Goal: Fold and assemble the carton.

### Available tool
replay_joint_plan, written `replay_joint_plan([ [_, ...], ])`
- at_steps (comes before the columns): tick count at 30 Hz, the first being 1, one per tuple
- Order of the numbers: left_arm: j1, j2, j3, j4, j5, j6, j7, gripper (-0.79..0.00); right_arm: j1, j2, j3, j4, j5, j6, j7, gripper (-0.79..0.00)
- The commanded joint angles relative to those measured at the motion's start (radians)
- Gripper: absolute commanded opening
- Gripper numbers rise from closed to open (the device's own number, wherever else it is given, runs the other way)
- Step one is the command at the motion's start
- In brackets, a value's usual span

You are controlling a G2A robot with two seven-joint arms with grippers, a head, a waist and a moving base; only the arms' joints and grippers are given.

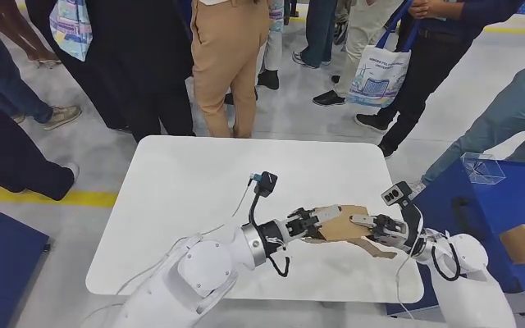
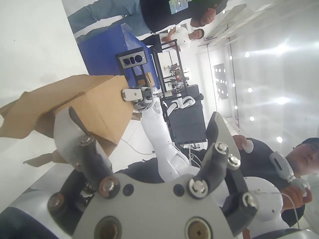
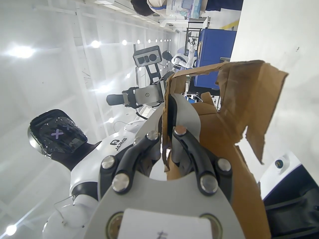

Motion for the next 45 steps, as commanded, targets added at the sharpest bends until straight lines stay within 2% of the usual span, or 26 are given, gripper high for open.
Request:
replay_joint_plan([
  [1, 0.013, 0.001, -0.009, 0.0, -0.003, 0.002, -0.005, 0.0, 0.003, 0.0, 0.001, 0.005, 0.006, -0.002, -0.002, -0.785],
  [8, 0.025, -0.004, -0.009, 0.01, 0.013, 0.004, -0.007, 0.0, -0.002, 0.001, 0.004, -0.001, 0.055, -0.008, 0.011, -0.785],
  [21, 0.033, -0.017, -0.009, -0.037, 0.034, -0.061, -0.02, 0.0, -0.021, 0.002, -0.034, -0.032, -0.005, -0.035, -0.014, -0.785],
  [27, 0.047, -0.019, -0.014, -0.061, 0.077, -0.041, -0.012, 0.0, -0.019, 0.002, -0.044, -0.037, -0.014, -0.038, -0.035, -0.785],
  [35, 0.036, -0.028, -0.01, -0.047, 0.072, -0.032, -0.036, 0.0, -0.018, 0.003, -0.054, -0.053, -0.011, -0.027, -0.046, -0.785],
  [40, 0.055, -0.026, -0.045, -0.069, 0.08, -0.009, -0.021, 0.0, 0.007, 0.003, -0.048, -0.021, 0.057, 0.025, -0.041, -0.785],
  [45, 0.122, -0.011, -0.119, -0.118, 0.091, -0.004, -0.017, 0.0, 0.044, 0.004, -0.035, 0.027, 0.146, 0.086, -0.005, -0.785],
])
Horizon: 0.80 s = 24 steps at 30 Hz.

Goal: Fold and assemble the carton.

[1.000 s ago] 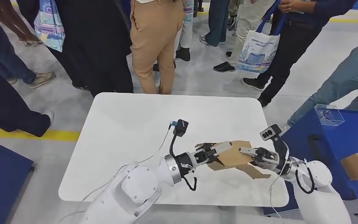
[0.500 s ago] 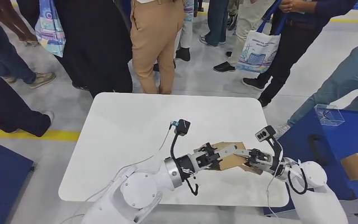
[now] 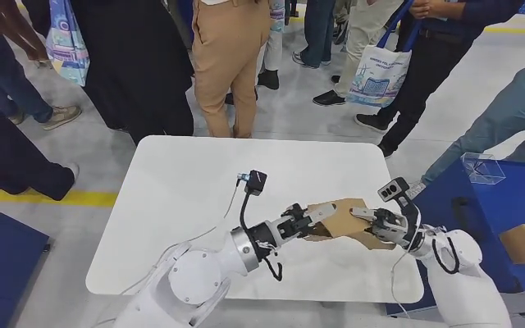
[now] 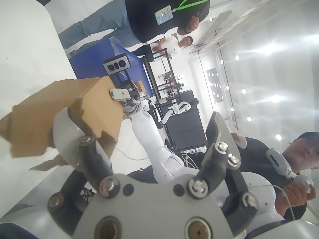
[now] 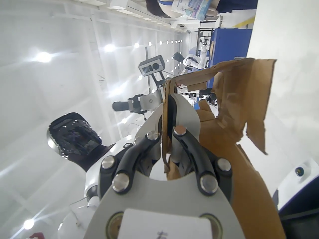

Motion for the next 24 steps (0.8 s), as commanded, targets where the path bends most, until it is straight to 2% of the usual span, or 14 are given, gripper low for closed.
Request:
replay_joint_plan([
  [1, 0.03, 0.006, -0.031, -0.014, 0.003, -0.003, -0.005, 0.0, 0.014, 0.0, 0.004, 0.018, 0.035, 0.022, 0.014, -0.785],
  [8, 0.08, 0.019, -0.089, -0.009, -0.002, 0.011, -0.054, 0.0, 0.038, -0.002, 0.018, 0.05, 0.136, 0.041, 0.064, -0.785],
  [17, 0.004, 0.009, -0.027, 0.062, 0.037, 0.09, -0.127, 0.0, 0.027, -0.004, 0.033, 0.037, 0.195, 0.018, 0.112, -0.785],
  [24, -0.026, 0.001, 0.007, 0.085, 0.059, 0.099, -0.14, 0.0, 0.022, -0.004, 0.046, 0.034, 0.22, 0.021, 0.103, -0.785],
])
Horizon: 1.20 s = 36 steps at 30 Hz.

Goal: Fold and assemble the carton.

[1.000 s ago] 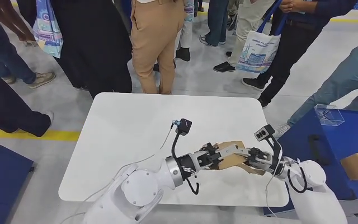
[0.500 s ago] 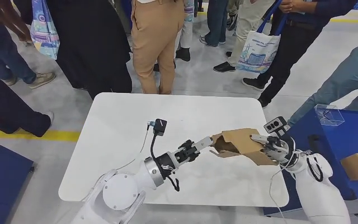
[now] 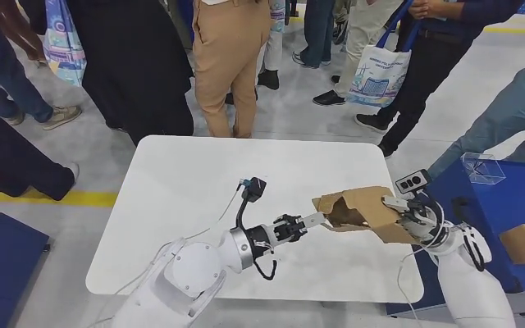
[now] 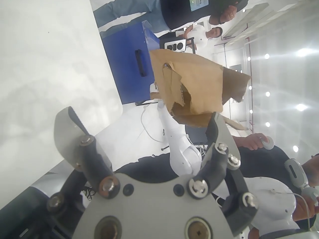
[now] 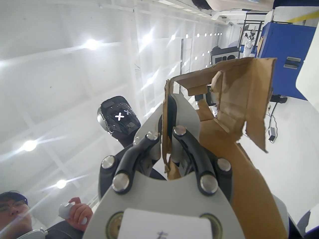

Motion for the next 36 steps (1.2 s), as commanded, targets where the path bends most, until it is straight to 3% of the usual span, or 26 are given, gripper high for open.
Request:
replay_joint_plan([
  [1, -0.004, -0.002, 0.007, 0.005, 0.002, 0.003, -0.004, 0.0, -0.001, -0.001, 0.001, 0.0, 0.005, 0.001, -0.003, -0.785],
  [25, 0.016, -0.014, 0.026, 0.001, 0.014, -0.023, 0.022, 0.0, -0.031, -0.005, -0.001, -0.036, -0.013, -0.02, -0.013, -0.785],
  [36, 0.041, -0.01, -0.01, -0.009, 0.005, -0.02, 0.012, 0.0, -0.047, -0.006, 0.005, -0.052, -0.013, -0.026, -0.014, -0.785],
])
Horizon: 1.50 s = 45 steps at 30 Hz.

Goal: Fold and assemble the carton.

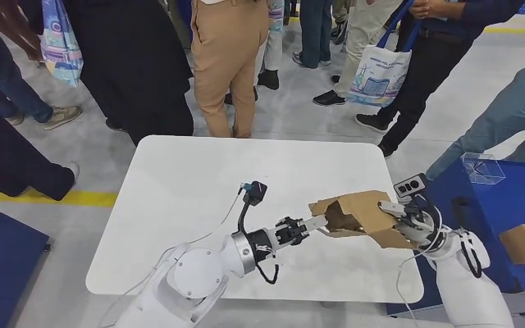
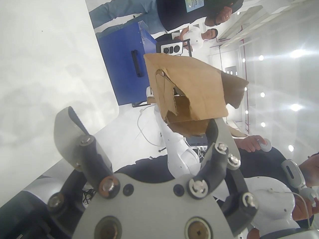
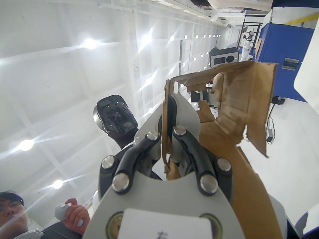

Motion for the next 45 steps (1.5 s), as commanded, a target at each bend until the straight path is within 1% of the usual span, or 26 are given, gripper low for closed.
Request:
replay_joint_plan([
  [1, 0.001, 0.0, -0.003, 0.004, 0.001, 0.005, -0.004, 0.0, -0.004, 0.0, 0.0, -0.005, -0.002, -0.001, 0.004, -0.785],
  [12, -0.004, -0.002, -0.024, 0.047, -0.026, 0.02, -0.003, 0.0, -0.018, -0.001, 0.017, -0.023, 0.044, 0.022, 0.028, -0.785],
  [22, -0.034, -0.013, 0.01, 0.104, -0.026, 0.028, -0.005, 0.0, -0.021, -0.004, 0.017, -0.035, 0.057, 0.016, 0.012, -0.785],
  [25, -0.04, -0.016, 0.011, 0.108, -0.027, 0.031, 0.004, 0.0, -0.019, -0.005, 0.02, -0.039, 0.041, -0.004, -0.006, -0.785],
  [29, -0.01, -0.012, -0.028, 0.064, -0.07, 0.038, 0.013, 0.0, -0.018, -0.007, 0.029, -0.043, 0.001, -0.06, -0.071, -0.785],
  [33, 0.046, -0.003, -0.08, -0.005, -0.089, 0.052, 0.029, 0.0, -0.013, -0.009, 0.034, -0.042, -0.03, -0.102, -0.122, -0.785],
  [36, 0.094, 0.003, -0.1, -0.063, -0.074, 0.029, 0.058, 0.0, -0.012, -0.01, 0.037, -0.038, -0.054, -0.141, -0.154, -0.785],
  [38, 0.114, 0.006, -0.085, -0.091, -0.022, 0.023, 0.06, 0.0, -0.013, -0.011, 0.036, -0.038, -0.063, -0.159, -0.161, -0.785],
  [40, 0.115, 0.006, -0.057, -0.104, 0.021, 0.032, 0.053, 0.0, -0.019, -0.013, 0.032, -0.043, -0.068, -0.173, -0.163, -0.785],
  [45, 0.071, -0.005, 0.019, -0.087, 0.064, 0.053, 0.047, 0.0, -0.036, -0.015, 0.029, -0.062, -0.08, -0.197, -0.163, -0.785],
])
